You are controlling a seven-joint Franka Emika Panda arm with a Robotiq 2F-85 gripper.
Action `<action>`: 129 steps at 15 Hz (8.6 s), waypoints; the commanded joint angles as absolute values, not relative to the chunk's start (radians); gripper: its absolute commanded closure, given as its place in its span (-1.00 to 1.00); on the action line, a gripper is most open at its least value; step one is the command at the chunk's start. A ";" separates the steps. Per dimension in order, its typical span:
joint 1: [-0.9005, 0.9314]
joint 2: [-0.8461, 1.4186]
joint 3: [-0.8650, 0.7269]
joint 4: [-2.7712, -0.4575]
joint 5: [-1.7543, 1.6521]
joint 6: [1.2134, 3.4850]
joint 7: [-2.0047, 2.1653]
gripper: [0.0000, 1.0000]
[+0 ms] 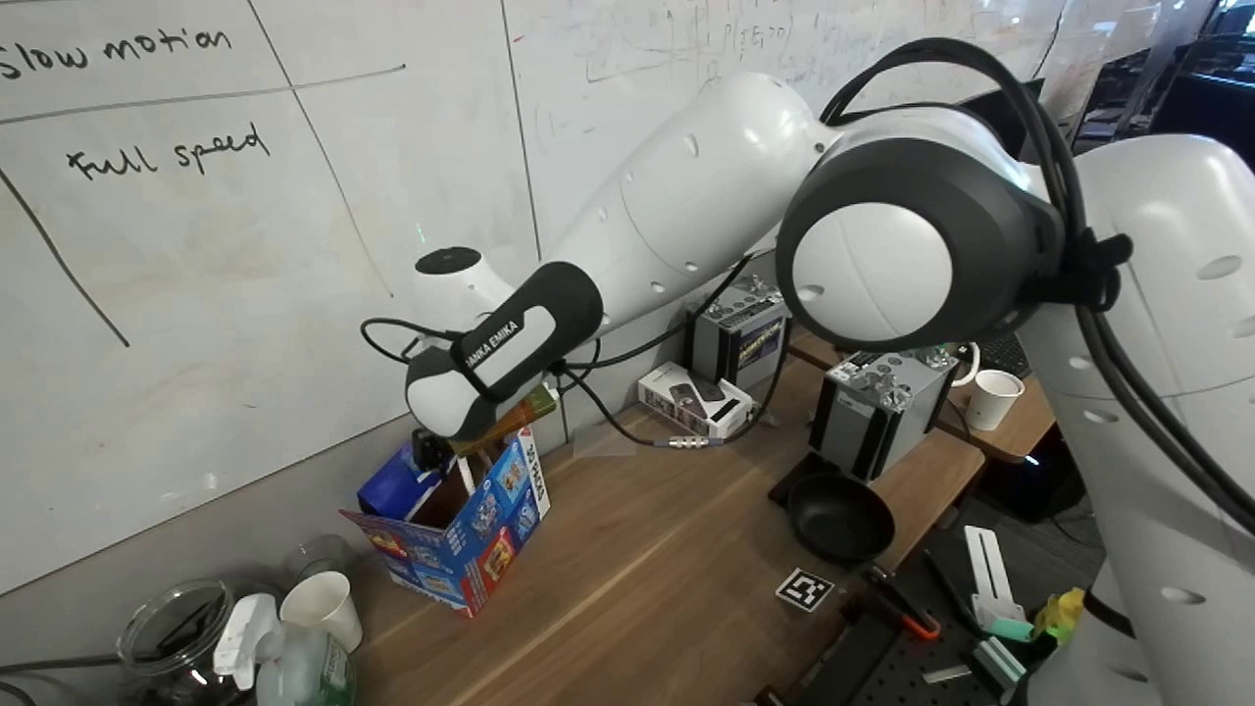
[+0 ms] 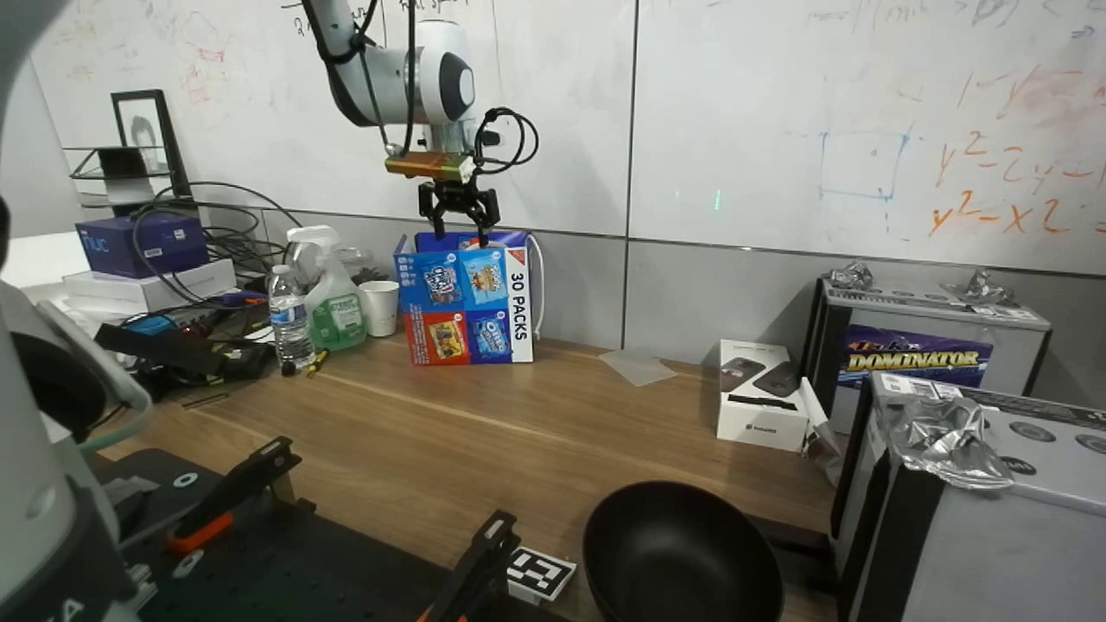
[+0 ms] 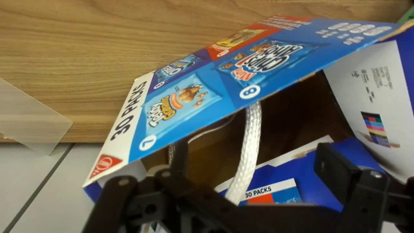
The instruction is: Put the strings in the blue box
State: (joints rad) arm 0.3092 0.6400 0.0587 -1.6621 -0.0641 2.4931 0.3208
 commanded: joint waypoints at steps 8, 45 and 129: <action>0.368 0.608 0.015 -1.821 -0.212 2.604 0.307 -1.00; 0.502 0.812 -0.064 -1.595 -0.320 1.985 0.442 -1.00; -0.005 0.468 0.165 -1.909 0.008 2.262 -0.548 -0.36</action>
State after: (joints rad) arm 0.0073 0.4768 0.1564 -1.9012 -0.0022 2.2406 -0.5377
